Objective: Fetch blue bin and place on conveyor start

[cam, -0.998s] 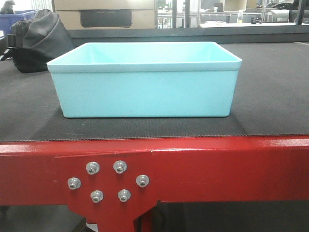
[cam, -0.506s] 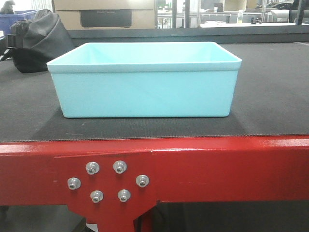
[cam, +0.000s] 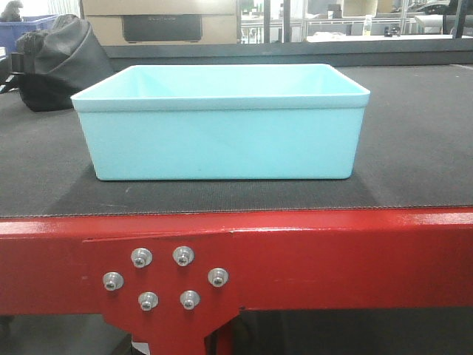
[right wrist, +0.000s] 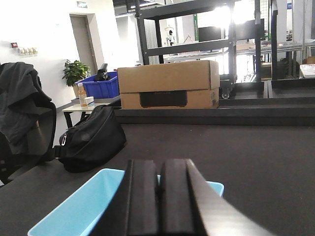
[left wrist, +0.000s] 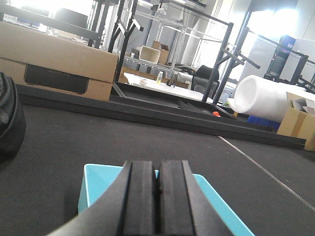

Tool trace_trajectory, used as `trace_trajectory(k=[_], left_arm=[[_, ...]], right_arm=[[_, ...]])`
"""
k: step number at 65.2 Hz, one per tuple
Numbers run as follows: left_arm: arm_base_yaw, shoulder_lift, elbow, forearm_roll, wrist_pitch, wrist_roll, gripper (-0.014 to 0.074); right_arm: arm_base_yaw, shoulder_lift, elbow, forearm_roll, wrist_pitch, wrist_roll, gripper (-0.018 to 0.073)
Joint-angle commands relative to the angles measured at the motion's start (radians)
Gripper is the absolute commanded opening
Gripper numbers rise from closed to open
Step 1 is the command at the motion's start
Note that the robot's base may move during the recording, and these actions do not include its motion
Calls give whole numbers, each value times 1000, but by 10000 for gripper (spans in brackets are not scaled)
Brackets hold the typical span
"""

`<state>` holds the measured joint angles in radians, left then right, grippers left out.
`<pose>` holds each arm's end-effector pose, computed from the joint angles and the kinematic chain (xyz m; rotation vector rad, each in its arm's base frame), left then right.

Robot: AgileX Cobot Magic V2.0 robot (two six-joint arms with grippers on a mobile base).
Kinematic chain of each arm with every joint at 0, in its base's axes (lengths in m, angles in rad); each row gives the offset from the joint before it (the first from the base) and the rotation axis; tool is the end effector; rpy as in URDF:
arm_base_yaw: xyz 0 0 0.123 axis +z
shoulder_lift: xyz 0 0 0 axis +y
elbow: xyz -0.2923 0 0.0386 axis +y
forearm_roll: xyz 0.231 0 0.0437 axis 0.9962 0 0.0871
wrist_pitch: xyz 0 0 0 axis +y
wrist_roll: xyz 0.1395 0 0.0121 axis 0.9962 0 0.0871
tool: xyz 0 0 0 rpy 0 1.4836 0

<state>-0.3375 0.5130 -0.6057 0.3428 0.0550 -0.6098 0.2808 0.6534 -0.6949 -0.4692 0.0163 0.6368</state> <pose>0.1227 -0.0403 0.3828 0.0358 1.4601 -0.4818 0.1535 0.0432 0.4004 -0.0769 1.4647 0.3604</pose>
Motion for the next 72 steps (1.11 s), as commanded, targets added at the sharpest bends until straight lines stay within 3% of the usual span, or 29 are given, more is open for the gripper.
trace_trajectory(k=[1,9,14,19,26,27,31,43,72], left_arm=[[1,-7,2,3,-19,5,-111],[1,-7,2,3,-19,5,-111],[1,-7,2,3,-19,5,-111],[1,-7,2,3,-19,5,-111],[1,-7,2,3,-19,5,-111],[1,-7,2,3,-19,5,-111],[1,-7,2,3,-19,5,-111],[1,-7,2,3,-19,5,-111],[1,-7,2,3,-19,5,-111]], right_arm=[[-4,-6,2,-7,35,-11,-163],[-4,-10,2,-7,138,-25,-163],[-12,-32,10,23,152,-180,-163],[-46,-77,37,137,141,-330,-163],[-150,-144,112,347,141,-330,-163],[-174,-159,131,374,40,-622,-163],[-242,-202,191,496,-24,-695,-163],[-353,-354,347,543,-7,-696,-163],[-358,-653,621,543,57,-662,-163]])
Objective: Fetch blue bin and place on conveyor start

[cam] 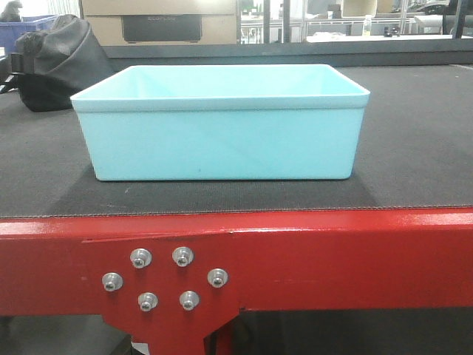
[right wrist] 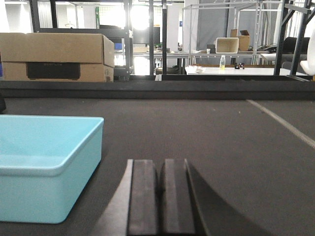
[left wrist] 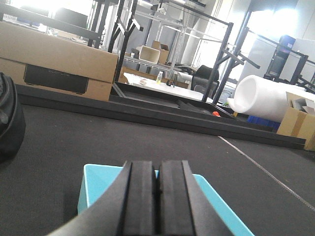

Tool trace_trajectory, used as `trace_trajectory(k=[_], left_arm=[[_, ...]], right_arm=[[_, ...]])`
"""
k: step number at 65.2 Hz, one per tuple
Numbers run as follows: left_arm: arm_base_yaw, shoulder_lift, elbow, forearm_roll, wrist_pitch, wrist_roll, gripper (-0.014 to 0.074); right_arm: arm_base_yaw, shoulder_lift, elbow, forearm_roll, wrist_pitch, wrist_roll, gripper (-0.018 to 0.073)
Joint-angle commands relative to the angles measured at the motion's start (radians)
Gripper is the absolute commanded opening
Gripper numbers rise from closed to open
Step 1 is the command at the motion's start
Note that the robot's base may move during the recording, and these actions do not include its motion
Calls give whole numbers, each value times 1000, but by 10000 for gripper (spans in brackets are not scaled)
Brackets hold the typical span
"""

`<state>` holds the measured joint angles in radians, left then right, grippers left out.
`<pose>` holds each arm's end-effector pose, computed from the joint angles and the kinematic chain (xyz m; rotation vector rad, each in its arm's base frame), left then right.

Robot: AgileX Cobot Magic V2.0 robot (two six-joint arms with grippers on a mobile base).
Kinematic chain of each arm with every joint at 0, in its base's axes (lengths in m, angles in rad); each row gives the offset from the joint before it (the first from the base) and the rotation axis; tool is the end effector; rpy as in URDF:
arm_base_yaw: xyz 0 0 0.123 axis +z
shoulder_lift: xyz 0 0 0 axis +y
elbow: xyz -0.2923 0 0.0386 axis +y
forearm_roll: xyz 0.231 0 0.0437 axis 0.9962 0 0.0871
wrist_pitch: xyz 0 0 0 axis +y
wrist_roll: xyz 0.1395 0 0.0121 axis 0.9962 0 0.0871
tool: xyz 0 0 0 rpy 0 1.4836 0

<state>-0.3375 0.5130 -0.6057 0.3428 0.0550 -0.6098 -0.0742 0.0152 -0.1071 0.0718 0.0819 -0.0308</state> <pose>0.1227 -0.0403 0.3828 0.0358 1.4601 -0.4818 0.0736 -0.0046 0.2443 0.0799 1.4713 -0.0228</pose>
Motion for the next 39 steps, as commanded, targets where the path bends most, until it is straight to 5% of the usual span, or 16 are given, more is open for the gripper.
trace_trajectory(k=[1,39], left_arm=[[1,-7,2,3,-19,5,-111],[1,-7,2,3,-22,5,-111]], right_arm=[[-3,-15,43,2,-9,9,-163],[48,-15,107,-53,-90,59,-163]])
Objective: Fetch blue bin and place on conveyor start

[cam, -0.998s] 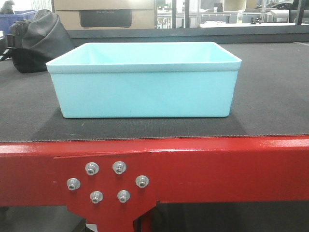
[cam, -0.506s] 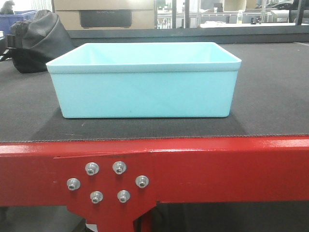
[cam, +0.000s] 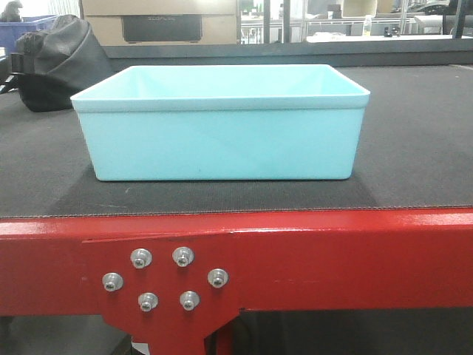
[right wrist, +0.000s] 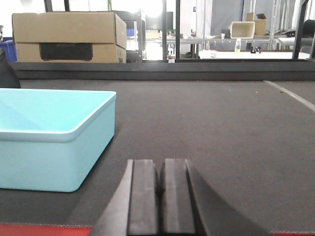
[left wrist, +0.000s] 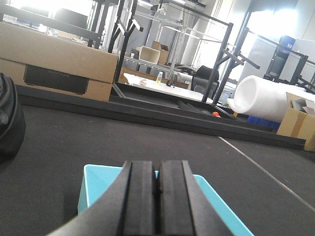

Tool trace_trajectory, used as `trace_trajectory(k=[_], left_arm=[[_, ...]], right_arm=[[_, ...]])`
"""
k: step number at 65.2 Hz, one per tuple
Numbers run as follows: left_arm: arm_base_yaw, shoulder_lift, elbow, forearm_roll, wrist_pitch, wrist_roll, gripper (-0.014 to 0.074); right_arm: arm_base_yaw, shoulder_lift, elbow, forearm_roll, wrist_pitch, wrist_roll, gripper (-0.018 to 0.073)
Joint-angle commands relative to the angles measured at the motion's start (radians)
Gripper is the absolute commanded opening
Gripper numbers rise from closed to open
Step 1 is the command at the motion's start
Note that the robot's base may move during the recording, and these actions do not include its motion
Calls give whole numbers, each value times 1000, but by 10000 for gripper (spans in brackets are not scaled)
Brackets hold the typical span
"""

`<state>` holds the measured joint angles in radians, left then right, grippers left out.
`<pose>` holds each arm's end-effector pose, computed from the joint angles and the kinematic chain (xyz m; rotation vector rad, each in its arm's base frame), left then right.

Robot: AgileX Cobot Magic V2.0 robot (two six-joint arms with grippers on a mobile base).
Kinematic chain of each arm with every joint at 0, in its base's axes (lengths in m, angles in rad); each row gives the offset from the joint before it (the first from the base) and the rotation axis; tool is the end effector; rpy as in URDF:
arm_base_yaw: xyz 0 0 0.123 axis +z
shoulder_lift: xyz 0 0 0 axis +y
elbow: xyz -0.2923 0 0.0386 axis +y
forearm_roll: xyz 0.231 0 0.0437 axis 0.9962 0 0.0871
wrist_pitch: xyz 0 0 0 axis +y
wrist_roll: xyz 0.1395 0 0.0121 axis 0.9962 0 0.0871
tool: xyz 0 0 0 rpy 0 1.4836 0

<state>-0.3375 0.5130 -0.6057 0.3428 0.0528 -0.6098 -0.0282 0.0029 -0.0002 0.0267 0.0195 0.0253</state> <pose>0.1226 -0.0404 0.3831 0.0363 1.4581 -0.4827 0.0786 -0.0021 0.2145 0.0599 1.5046 0.0195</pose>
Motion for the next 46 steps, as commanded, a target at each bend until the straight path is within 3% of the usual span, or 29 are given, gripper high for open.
trace_trajectory(k=[1,46], left_arm=[[1,-7,2,3,-19,5,-111],[1,-7,2,3,-19,5,-111]], right_arm=[[2,-3,0,-8,-28,3,-163],[2,-3,0,-8,-28,3,-163]])
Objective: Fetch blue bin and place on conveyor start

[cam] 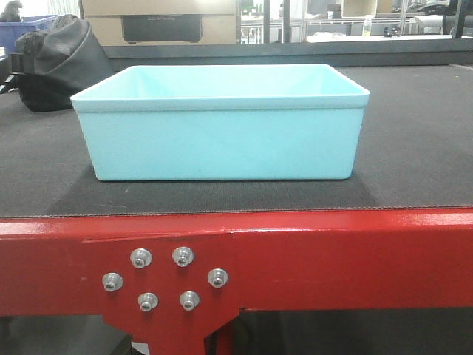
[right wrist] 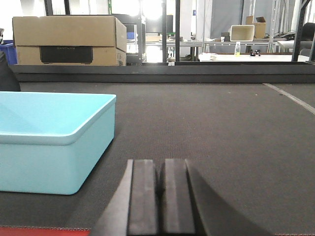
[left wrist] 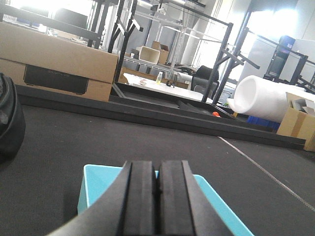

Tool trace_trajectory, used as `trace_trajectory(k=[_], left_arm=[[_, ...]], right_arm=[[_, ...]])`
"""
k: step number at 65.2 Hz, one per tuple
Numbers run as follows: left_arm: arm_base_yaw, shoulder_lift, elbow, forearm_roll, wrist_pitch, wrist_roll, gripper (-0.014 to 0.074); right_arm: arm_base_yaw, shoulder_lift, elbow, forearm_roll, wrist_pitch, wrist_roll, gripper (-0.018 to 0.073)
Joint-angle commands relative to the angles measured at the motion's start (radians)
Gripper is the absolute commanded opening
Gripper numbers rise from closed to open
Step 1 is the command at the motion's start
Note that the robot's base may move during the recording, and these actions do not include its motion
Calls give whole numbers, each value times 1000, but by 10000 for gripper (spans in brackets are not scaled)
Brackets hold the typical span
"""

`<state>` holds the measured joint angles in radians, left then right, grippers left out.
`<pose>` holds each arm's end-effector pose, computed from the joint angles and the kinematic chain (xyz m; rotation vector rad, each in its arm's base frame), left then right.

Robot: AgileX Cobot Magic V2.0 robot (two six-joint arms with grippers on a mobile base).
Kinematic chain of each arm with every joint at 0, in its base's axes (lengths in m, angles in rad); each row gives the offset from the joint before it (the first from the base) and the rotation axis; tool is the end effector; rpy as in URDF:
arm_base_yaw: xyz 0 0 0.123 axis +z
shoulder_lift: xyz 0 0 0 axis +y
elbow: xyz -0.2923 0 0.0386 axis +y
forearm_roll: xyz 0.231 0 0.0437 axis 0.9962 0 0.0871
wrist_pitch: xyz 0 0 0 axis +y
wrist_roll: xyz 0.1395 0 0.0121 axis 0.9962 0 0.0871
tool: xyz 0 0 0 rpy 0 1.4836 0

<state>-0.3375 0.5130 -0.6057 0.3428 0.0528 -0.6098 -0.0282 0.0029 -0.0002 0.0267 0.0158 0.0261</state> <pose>0.1226 -0.0404 0.3831 0.0363 1.4581 -0.4827 0.0786 -0.0022 0.2150 0.0605 1.5009 0.0201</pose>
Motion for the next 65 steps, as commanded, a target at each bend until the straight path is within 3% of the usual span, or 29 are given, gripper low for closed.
trace_trajectory(k=[1,19,21,26,31,33,45,50,55,59,65], left_arm=[[1,-7,2,3,-19,5,-111],[7,-7,6,-3,-18,7,-111],[16,-7,15,-19,-18,36,-111],[65,-22,47,-173,-28,263,-111],[136,-50,116,-375,-81,591,-111],[165,-65,150,-396,-103,656,-111],[282,-205,311,-396,-66,647,-111],[320,-277,365,-376,-64,599,-111],[354,-367,429,-302,-53,518,-111],[367,-419,466,-276,-34,470,-111],[368,-477,512,-280,-5,470,-111]], right_arm=[[2,-3,0,-8,-24,3,-163],[2,-3,0,-8,-24,3,-163],[2,-3,0,-8,-24,3,-163],[2,-3,0,-8,-24,3,-163],[2,-3,0,-8,-24,3,-163],[2,-3,0,-8,-24,3,-163],[2,-3,0,-8,-24,3,-163],[2,-3,0,-8,-24,3,-163],[2,-3,0,-8,-24,3,-163],[2,-3,0,-8,-24,3,-163],[2,-3,0,-8,-24,3,-163]])
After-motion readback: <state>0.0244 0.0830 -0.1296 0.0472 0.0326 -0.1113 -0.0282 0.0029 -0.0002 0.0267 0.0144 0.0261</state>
